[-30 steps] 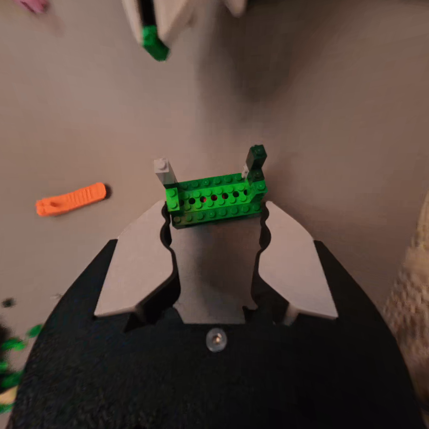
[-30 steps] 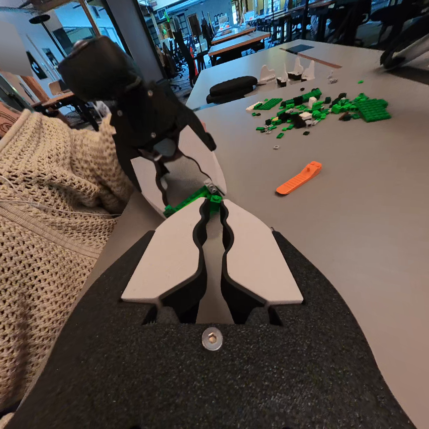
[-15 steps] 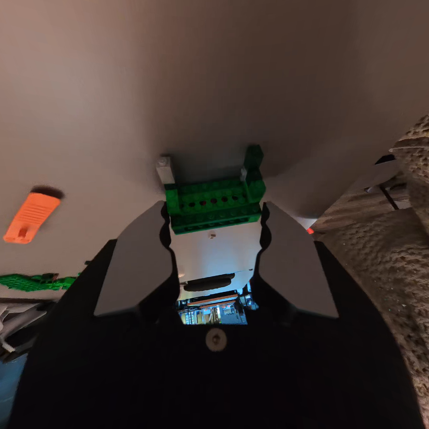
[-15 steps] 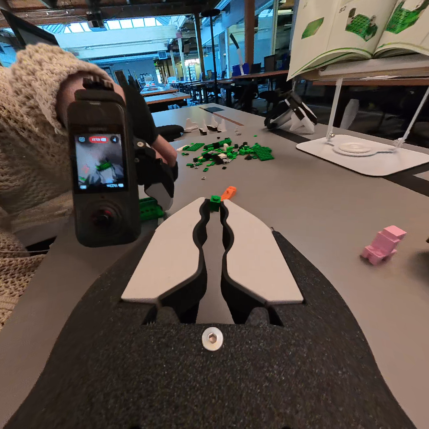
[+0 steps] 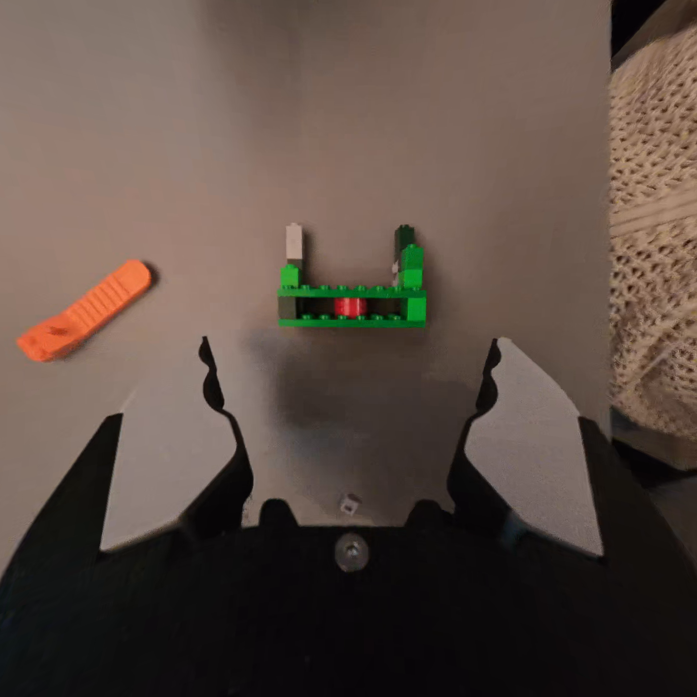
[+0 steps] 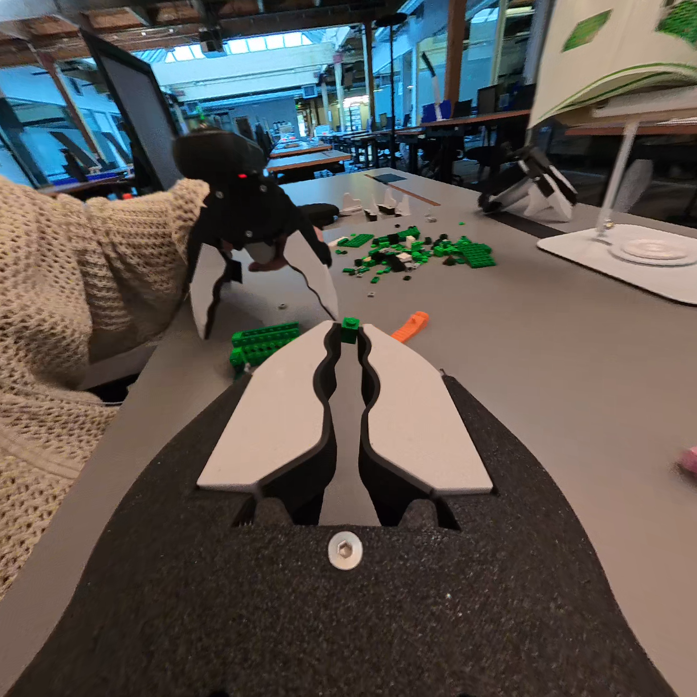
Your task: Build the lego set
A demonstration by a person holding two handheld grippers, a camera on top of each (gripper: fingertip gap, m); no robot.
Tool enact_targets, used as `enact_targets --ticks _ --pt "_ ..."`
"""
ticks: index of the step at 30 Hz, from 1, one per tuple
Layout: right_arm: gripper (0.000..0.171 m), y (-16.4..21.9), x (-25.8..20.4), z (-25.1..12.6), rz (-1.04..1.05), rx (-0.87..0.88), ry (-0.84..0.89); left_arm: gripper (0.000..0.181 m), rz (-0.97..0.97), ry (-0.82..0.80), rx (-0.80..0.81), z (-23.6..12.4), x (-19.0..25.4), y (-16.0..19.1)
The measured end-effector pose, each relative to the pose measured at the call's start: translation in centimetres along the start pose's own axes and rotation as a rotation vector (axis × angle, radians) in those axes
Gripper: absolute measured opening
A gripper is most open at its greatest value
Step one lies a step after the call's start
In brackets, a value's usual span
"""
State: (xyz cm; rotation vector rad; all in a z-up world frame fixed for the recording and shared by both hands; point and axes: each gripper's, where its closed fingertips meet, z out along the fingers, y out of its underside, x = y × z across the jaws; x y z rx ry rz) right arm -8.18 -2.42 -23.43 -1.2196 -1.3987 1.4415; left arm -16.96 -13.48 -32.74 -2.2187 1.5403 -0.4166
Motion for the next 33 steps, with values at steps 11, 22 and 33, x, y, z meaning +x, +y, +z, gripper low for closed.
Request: enact_targets --ticks 11,22,33 --pt "0.008 1.1 -1.6 1.6 0.027 -0.023 -0.081 0.100 -0.036 0.008 0.258 1.9 0.2 -1.1" --pt "0.008 -1.0 -3.5 2.6 0.018 0.086 -0.153 0.076 -0.073 -0.086 0.469 0.5 -1.0 -4.5" --pt "0.008 7.7 -3.6 3.0 -0.067 -0.532 -0.127 0.077 -0.107 -0.083 0.324 2.4 -1.5 -4.2"
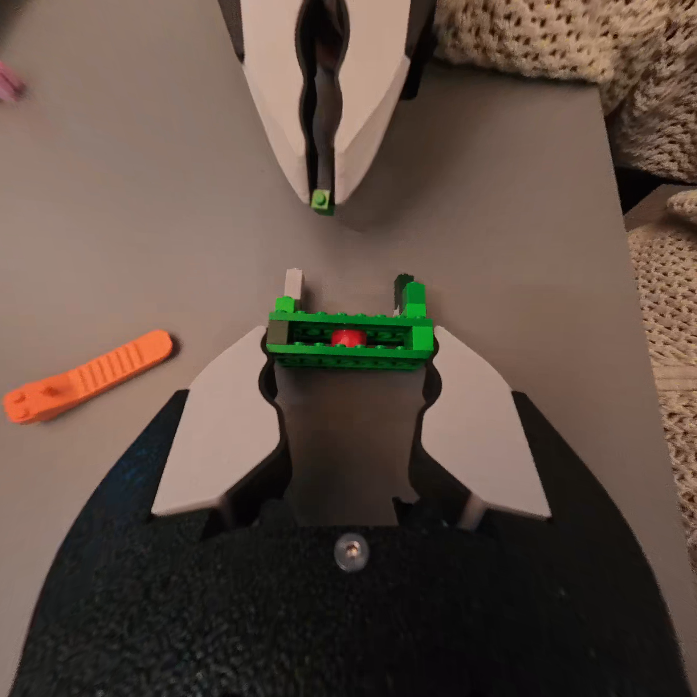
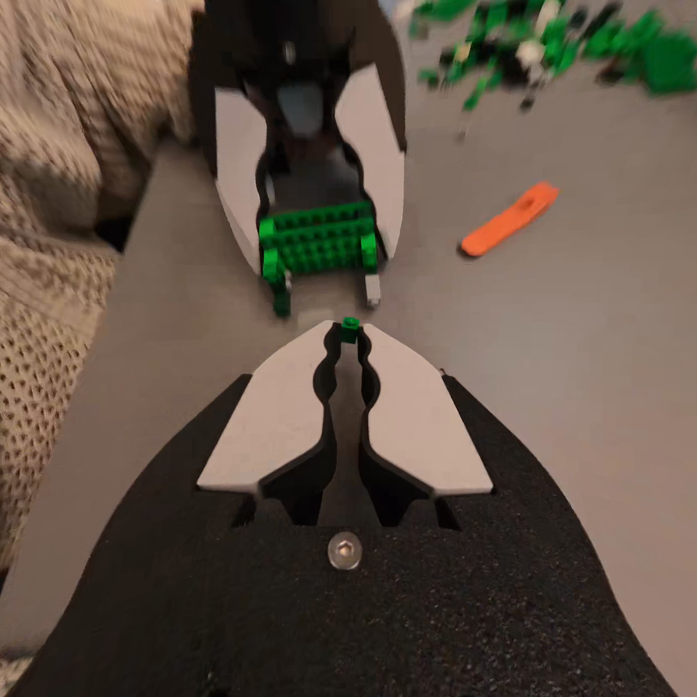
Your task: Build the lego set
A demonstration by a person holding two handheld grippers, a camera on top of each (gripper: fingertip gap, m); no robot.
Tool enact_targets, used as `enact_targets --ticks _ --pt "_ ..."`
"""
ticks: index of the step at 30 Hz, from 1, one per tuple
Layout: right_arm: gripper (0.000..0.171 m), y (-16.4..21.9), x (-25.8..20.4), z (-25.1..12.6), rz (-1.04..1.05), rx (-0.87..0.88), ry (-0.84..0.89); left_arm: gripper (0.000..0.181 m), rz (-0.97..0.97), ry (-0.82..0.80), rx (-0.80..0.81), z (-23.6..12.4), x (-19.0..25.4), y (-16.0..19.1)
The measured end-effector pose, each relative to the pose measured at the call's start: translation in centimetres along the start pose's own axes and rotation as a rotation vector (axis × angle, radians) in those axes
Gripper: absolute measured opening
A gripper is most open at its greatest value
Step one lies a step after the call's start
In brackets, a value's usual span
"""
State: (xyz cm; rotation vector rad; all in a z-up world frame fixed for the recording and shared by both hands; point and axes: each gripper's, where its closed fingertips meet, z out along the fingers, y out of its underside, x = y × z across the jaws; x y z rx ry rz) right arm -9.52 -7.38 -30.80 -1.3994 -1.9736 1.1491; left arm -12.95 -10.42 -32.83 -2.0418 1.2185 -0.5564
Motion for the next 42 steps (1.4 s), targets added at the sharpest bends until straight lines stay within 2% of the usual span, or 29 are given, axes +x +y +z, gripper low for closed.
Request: enact_targets --ticks 4,7,13,16,21,24,29,32,38,42 --pt "0.008 1.7 -0.1 0.6 -0.058 -0.149 0.029 0.077 -0.003 0.008 -0.018 0.1 0.2 0.3" --pt "0.008 1.0 -0.4 0.6 -0.112 -0.086 0.021 0.077 0.002 0.004 -0.017 0.1 0.4 0.4" --pt "0.013 1.2 -0.3 0.1 -0.098 -0.071 0.013 0.077 -0.006 0.012 -0.006 0.2 0.7 0.6" --pt "0.019 1.2 -0.1 -0.4 -0.070 -0.131 0.045 0.076 -0.010 0.007 -0.002 0.2 0.7 0.6" --pt "0.016 1.3 0.4 -1.6 0.079 -0.390 0.136 0.077 -0.016 0.001 0.006 0.2 0.7 0.6" --pt "0.018 1.1 -0.4 -1.8 0.194 -0.531 0.123 0.077 -0.012 -0.006 -0.003 0.0 0.7 0.7" --pt "0.023 0.8 -1.0 -0.5 0.568 -0.578 0.076 0.077 -0.003 -0.038 -0.021 -0.5 0.5 1.2" --pt "0.022 1.7 -0.6 -0.4 0.689 -0.680 0.091 0.077 -0.003 -0.039 -0.022 -0.6 0.6 1.2" --pt "0.030 2.8 -0.9 -0.2 0.760 -0.918 0.109 0.076 -0.001 -0.048 -0.017 -0.6 0.6 1.2" --pt "0.019 2.5 -0.9 0.1 0.730 -0.976 0.127 0.076 -0.004 -0.048 -0.014 -0.6 0.6 1.2"
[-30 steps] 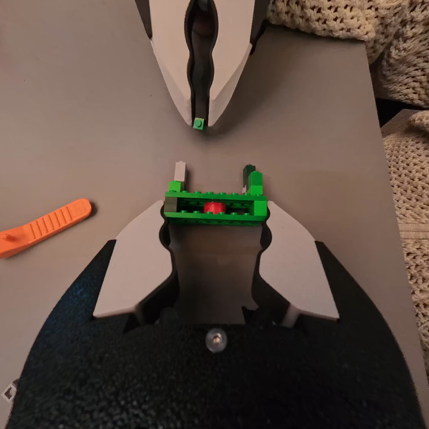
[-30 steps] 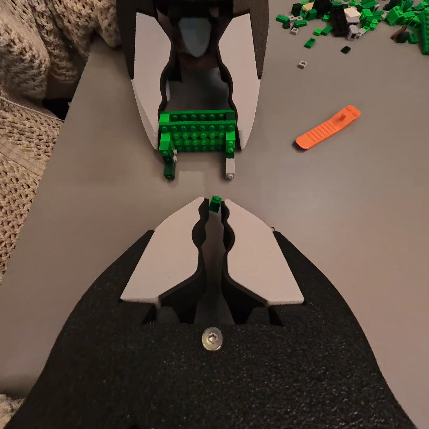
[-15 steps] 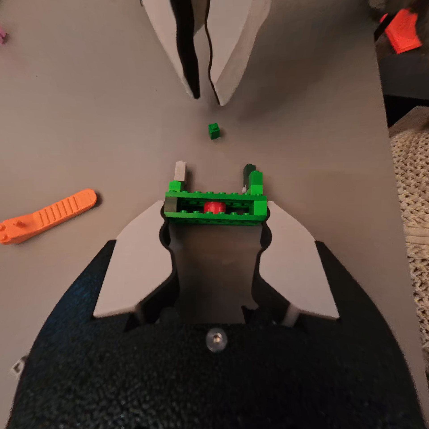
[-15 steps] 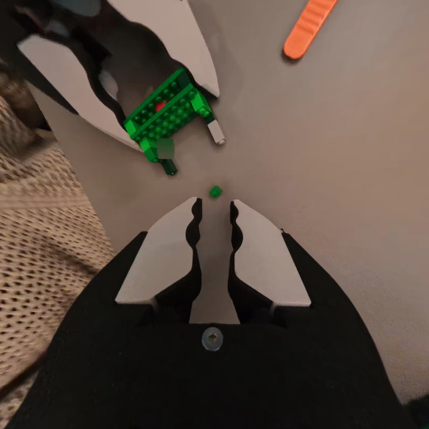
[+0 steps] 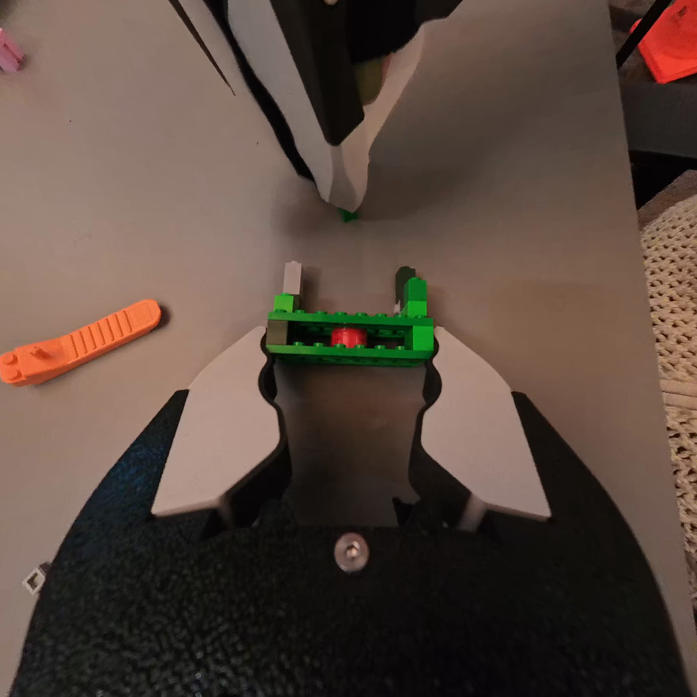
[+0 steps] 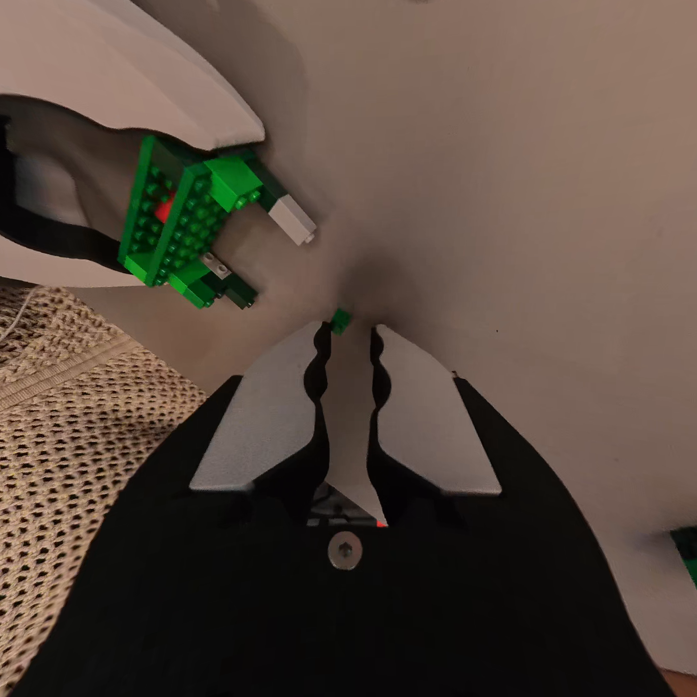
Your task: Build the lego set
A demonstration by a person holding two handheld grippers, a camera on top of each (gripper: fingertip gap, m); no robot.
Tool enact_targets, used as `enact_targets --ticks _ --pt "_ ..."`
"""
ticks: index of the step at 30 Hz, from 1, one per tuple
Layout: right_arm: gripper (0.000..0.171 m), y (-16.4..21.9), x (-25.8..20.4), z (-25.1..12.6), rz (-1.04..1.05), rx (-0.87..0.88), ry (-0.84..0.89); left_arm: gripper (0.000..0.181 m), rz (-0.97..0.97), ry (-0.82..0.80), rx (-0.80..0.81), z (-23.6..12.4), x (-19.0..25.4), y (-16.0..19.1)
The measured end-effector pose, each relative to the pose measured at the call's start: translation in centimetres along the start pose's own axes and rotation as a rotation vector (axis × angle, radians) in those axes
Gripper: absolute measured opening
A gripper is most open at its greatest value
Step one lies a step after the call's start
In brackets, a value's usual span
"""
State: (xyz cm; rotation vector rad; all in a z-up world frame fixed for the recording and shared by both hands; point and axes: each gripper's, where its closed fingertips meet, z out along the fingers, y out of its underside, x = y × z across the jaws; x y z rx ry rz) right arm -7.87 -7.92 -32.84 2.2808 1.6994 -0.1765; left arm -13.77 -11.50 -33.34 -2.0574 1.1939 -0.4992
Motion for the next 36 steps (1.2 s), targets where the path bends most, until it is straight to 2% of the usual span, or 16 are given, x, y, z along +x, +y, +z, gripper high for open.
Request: enact_targets --ticks 1,9,12,15,17,18,23,36 --pt "0.014 -0.1 0.0 -0.1 -0.018 -0.002 0.016 0.076 -0.002 0.002 0.001 0.0 0.0 0.0" --pt "0.007 -0.1 -0.7 -0.1 -0.098 0.096 -0.006 0.076 -0.033 0.026 0.011 0.0 0.0 0.1" --pt "0.007 -0.8 -2.0 -1.1 -0.246 0.281 -0.100 0.076 -0.022 0.042 0.017 0.0 0.1 0.1" --pt "0.007 -2.3 -3.5 -2.3 -0.519 0.588 -0.158 0.076 -0.010 0.065 0.027 -0.1 0.2 0.1" --pt "0.007 -3.6 -3.6 -2.6 -0.651 0.783 -0.093 0.076 -0.005 0.069 0.029 -0.2 0.2 0.2" --pt "0.007 -3.9 -3.7 -2.4 -0.693 0.822 -0.082 0.076 -0.005 0.070 0.028 -0.2 0.2 0.1" --pt "0.007 -5.1 -3.2 -1.5 -0.790 0.871 -0.011 0.076 -0.002 0.073 0.032 -0.2 0.2 0.1" --pt "0.007 -5.2 -2.5 -1.0 -0.872 0.909 -0.032 0.076 0.002 0.078 0.036 -0.4 0.2 0.0"
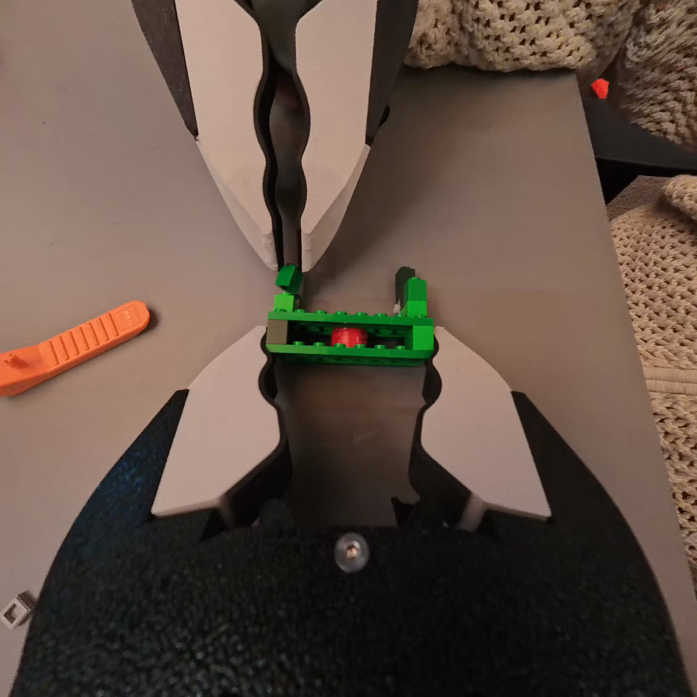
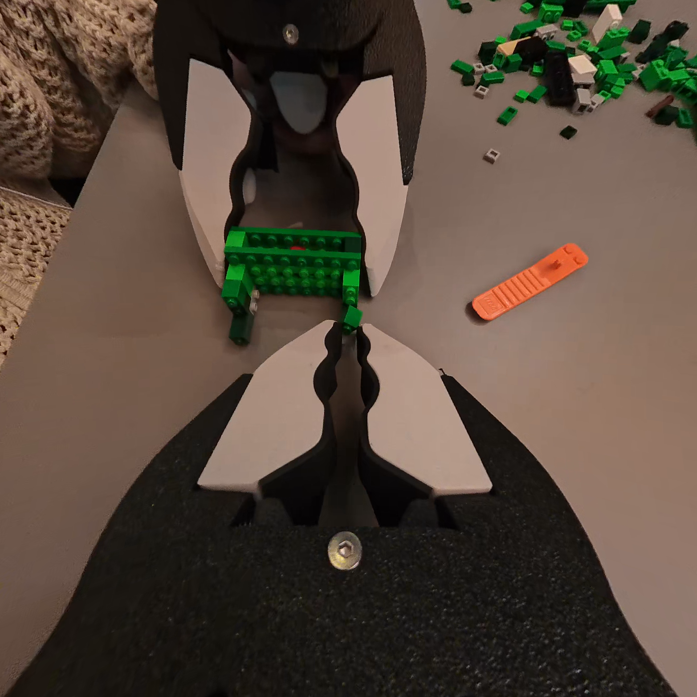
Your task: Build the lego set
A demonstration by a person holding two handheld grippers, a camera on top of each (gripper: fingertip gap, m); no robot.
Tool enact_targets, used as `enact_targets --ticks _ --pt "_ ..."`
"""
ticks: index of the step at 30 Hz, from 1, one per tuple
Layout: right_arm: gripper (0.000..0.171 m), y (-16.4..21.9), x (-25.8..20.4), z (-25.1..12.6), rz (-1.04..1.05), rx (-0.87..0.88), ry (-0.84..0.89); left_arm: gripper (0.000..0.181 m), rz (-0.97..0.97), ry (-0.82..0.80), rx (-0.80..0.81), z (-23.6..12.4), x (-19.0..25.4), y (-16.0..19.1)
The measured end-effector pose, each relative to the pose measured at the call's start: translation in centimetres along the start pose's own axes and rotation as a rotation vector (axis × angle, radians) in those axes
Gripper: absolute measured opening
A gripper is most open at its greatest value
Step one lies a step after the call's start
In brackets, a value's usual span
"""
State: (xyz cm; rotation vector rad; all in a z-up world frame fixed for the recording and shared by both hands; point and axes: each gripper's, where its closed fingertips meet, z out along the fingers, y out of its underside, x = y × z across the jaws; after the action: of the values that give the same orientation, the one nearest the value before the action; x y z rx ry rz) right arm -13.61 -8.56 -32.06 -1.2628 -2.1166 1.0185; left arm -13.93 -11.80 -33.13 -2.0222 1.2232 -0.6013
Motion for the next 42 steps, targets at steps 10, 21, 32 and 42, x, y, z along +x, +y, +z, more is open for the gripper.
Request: enact_targets --ticks 10,21,32,42 --pt "0.007 0.00 -0.07 0.05 -0.086 -0.064 -0.024 0.076 0.003 0.003 0.000 -0.06 0.00 -0.07" --pt "0.007 -0.41 -0.18 0.13 -0.125 -0.074 -0.050 0.077 0.005 0.005 0.000 -0.08 0.01 -0.09" --pt "0.006 -0.11 -0.19 0.46 -0.123 -0.092 -0.076 0.077 0.006 0.007 0.000 0.02 0.02 -0.07" --pt "0.007 -0.13 -0.21 0.46 -0.114 -0.074 -0.084 0.077 0.009 0.009 0.000 0.12 0.03 -0.01"
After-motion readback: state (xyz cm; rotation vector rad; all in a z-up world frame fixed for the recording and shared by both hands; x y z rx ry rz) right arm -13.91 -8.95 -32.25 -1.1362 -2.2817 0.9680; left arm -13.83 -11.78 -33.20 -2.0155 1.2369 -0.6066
